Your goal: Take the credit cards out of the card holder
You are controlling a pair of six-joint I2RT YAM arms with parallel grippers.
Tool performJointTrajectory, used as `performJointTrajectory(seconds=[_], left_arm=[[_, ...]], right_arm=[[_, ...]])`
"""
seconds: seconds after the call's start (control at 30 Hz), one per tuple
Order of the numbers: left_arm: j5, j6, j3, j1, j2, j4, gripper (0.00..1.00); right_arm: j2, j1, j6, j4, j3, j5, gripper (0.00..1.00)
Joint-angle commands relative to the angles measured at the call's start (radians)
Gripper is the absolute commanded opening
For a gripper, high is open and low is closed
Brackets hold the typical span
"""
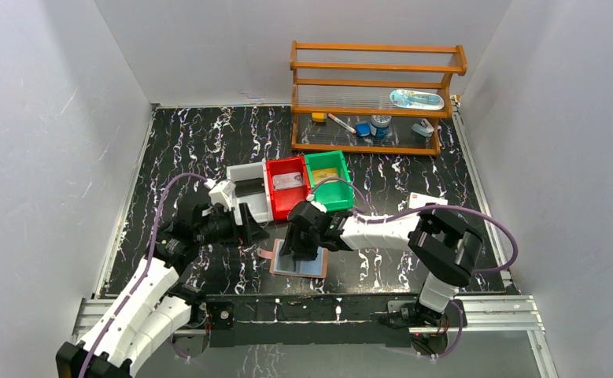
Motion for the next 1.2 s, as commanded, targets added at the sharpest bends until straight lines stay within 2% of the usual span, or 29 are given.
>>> performJointTrajectory(seconds=[0.0, 0.1, 0.23, 0.4, 0.73, 1.17], left_arm=[[0.216, -0.071, 0.005, 0.004, 0.053, 0.004, 0.70], [0.172, -0.075, 0.005, 0.004, 0.056, -0.007, 0.70], [-0.064, -0.033, 0.048, 0.004, -0.021, -0.104, 0.75], [-0.197, -0.033, 0.051, 0.004, -0.120, -0.150, 0.77], [-0.224, -0.036, 0.051, 0.004, -0.131, -0.153, 0.78], [-0.228, -0.038, 0.050, 0.004, -0.135, -0.153, 0.79]], right_arm=[[0.017, 0.012, 0.013, -0.039, -0.028, -0.010, 0.56], [0.011, 0.012, -0.008, -0.142, 0.047, 0.050, 0.61], [0.041, 0.086, -0.057, -0.456, 0.309, 0.259, 0.70], [0.185, 0.100, -0.035, -0.573, 0.425, 0.292, 0.75], [0.232, 0.102, -0.032, -0.557, 0.407, 0.263, 0.76], [0.170, 0.109, -0.027, -0.624, 0.480, 0.333, 0.76]])
